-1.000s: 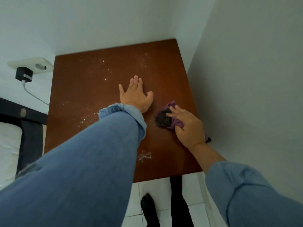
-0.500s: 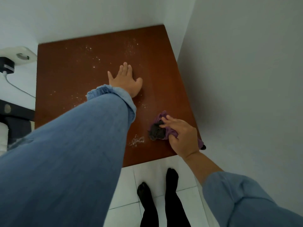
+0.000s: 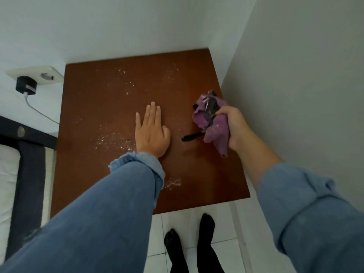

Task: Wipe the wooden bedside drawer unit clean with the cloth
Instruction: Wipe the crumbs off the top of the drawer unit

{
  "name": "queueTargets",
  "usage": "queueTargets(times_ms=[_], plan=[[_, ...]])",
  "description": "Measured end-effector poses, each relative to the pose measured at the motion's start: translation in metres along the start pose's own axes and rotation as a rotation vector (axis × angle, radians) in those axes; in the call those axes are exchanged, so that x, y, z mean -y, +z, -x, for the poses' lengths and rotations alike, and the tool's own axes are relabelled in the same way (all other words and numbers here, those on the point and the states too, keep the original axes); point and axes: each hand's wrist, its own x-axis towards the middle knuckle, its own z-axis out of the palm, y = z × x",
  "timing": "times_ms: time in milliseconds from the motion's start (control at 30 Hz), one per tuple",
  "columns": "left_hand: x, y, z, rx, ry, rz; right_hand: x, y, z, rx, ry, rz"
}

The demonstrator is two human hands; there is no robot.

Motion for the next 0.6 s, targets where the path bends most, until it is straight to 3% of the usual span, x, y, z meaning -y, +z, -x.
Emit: queueTargets(times_ms=[100,200,300,467,600], plan=[[0.014,0.011,-0.001,-0.056,0.017,0.059,0.033,0.016,-0.043,-0.096,-0.226,0.023],[0.017,0.015,-0.002,-0.107,0.008,0.137,0.050,0.032,-0.092,-0.250,-0.561,0.325],[0.016,0.016,-0.005,-0.136,-0.010,0.188,0.059,0.053,-0.141,-0.292,-0.698,0.687],[0.014,0.016,-0.008,-0.138,-0.005,0.225,0.061,0.103,-0.193,-0.230,-0.764,1.246],[0.017,0.017,-0.009,-0.138,-0.003,0.233,0.061,0.133,-0.206,-0.039,-0.885,1.387]])
